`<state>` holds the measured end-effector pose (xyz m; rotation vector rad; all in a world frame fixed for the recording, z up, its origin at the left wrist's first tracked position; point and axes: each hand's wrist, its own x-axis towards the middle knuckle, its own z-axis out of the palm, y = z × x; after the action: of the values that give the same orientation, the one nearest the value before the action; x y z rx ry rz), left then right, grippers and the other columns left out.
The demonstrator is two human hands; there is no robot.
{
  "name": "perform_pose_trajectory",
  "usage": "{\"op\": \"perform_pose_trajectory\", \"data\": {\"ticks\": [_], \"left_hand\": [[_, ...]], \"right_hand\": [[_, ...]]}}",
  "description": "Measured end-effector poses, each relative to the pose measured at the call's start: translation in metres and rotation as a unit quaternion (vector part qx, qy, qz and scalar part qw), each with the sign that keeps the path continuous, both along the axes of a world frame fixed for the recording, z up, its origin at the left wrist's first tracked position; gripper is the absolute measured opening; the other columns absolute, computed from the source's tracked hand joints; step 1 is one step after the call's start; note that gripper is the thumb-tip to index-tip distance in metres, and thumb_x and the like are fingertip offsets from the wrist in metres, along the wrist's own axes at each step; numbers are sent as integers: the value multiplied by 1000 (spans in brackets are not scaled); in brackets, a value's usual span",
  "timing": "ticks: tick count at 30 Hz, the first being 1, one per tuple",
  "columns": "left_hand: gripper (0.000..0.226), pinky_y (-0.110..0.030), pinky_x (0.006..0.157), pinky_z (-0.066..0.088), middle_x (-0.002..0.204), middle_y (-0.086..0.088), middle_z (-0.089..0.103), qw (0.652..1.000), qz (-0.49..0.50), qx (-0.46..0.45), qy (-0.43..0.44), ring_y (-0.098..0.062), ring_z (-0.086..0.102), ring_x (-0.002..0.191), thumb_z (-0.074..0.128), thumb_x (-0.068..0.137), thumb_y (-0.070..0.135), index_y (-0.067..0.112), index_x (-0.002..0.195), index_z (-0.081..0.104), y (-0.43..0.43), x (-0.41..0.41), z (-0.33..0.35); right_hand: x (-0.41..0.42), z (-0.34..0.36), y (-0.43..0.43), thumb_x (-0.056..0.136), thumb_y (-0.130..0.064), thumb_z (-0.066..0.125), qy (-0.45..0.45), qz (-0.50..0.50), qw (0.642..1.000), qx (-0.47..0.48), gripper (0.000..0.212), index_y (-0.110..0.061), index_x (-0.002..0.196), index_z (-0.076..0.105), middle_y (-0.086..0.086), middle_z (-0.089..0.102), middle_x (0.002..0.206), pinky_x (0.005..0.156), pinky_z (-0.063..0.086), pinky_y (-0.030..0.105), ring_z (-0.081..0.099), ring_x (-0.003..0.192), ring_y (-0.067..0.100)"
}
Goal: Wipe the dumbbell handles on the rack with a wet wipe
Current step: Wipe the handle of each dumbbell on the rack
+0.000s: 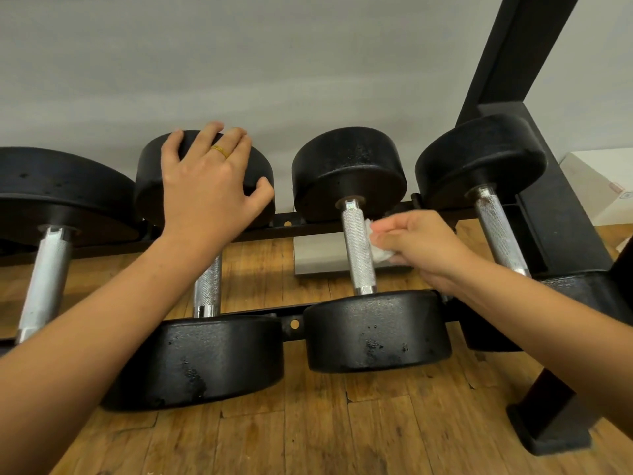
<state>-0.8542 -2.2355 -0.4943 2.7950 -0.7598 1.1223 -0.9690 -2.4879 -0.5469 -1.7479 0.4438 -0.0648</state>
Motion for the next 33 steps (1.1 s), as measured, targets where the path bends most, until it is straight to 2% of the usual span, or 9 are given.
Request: {"op": "perform_pose_trajectory", "data": {"ticks": [3, 7, 14, 18, 25, 30, 33], "left_hand": [[55, -58, 116, 28, 142, -9, 62, 1000, 0, -3, -2, -29, 46, 142, 53, 97, 43, 8, 139, 60, 1, 1, 0], [55, -58, 116, 27, 143, -9, 61, 1000, -1, -2, 5, -29, 45, 142, 52, 98, 43, 9, 140, 60, 0, -1, 0], [56, -59, 116, 27, 144, -9, 61, 1000, -8, -3, -1, -29, 45, 142, 51, 97, 44, 8, 139, 61, 2, 0, -1], [58, -58, 116, 26, 144, -9, 61, 1000, -12, -7, 1, -29, 45, 142, 47, 96, 45, 8, 139, 61, 2, 0, 0], [57, -58, 116, 27, 143, -8, 61, 1000, -9, -9, -2, -29, 46, 142, 48, 96, 45, 8, 137, 62, 1, 2, -2], [57, -58, 116, 27, 143, -8, 61, 1000, -8, -8, -2, -29, 46, 142, 48, 96, 45, 8, 137, 62, 0, 1, -1], [56, -59, 116, 27, 143, -9, 61, 1000, -8, -4, -2, -29, 45, 142, 49, 97, 44, 8, 138, 61, 0, 1, -1]], "right_hand": [[2, 0, 0, 90, -5, 70, -7, 0, 1000, -14, 13, -12, 100, 75, 7, 75, 102, 82, 61, 32, 74, 92, 17], [20, 8, 5, 91, -7, 70, -52, -49, 997, -25, 17, -11, 107, 74, 4, 74, 104, 85, 60, 30, 71, 98, 16], [17, 8, 8, 88, -18, 76, -133, -111, 981, -90, 13, -15, 100, 79, -3, 76, 92, 88, 57, 29, 71, 91, 8], [20, 9, 14, 89, -18, 75, -124, -101, 984, -83, 13, -16, 101, 79, -5, 76, 95, 92, 55, 28, 69, 94, 6], [1, 4, 10, 86, -13, 77, -70, -51, 992, -92, 15, -14, 100, 79, -3, 76, 96, 96, 54, 37, 70, 97, 11], [17, 18, 16, 89, -13, 74, -97, -85, 984, -120, 12, -14, 100, 79, -2, 75, 98, 97, 53, 32, 67, 98, 8], [7, 22, 14, 89, -14, 74, -80, -43, 984, -153, 15, -14, 103, 78, -2, 75, 100, 94, 54, 31, 67, 98, 9]]}}
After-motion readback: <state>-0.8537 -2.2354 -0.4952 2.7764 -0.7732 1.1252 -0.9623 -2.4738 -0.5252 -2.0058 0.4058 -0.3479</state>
